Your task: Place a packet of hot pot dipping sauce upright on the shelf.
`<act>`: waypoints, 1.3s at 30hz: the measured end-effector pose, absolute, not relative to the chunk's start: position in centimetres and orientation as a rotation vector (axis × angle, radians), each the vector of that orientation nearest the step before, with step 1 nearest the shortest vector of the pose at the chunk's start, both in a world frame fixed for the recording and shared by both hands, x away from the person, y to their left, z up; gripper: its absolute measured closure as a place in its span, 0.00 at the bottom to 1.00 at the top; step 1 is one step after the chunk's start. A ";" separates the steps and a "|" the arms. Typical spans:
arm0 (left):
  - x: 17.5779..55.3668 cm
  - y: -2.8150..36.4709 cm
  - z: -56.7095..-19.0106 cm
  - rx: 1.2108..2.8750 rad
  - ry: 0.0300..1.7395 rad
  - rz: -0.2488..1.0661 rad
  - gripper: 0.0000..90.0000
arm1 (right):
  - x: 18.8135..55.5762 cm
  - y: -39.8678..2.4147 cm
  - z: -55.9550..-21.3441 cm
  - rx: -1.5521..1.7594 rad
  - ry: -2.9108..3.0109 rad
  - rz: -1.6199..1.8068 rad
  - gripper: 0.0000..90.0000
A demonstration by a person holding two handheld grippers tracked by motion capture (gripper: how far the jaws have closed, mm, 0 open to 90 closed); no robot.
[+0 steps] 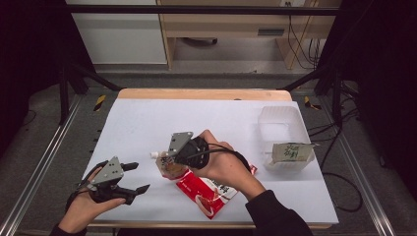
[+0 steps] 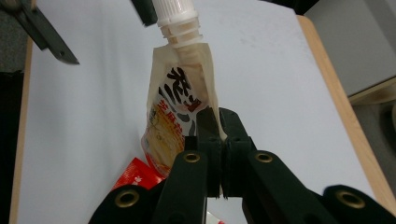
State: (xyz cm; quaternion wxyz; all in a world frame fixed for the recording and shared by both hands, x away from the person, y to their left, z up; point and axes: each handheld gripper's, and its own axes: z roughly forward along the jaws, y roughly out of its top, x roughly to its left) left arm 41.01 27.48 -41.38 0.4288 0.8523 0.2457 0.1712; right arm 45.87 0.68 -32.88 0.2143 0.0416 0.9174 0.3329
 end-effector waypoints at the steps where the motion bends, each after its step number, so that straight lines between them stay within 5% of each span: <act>1: 41.2 27.6 -41.8 2.145 0.628 0.439 0.22 | 45.9 0.6 -32.7 0.116 2.539 0.924 0.99; 17: 42.0 29.6 -44.7 2.138 0.812 0.451 0.14 | 46.8 -2.4 -30.4 0.151 2.447 0.861 0.99; 39: 42.1 29.4 -45.2 2.179 0.816 0.448 0.13 | 46.7 -10.1 -27.9 0.272 2.303 0.787 0.99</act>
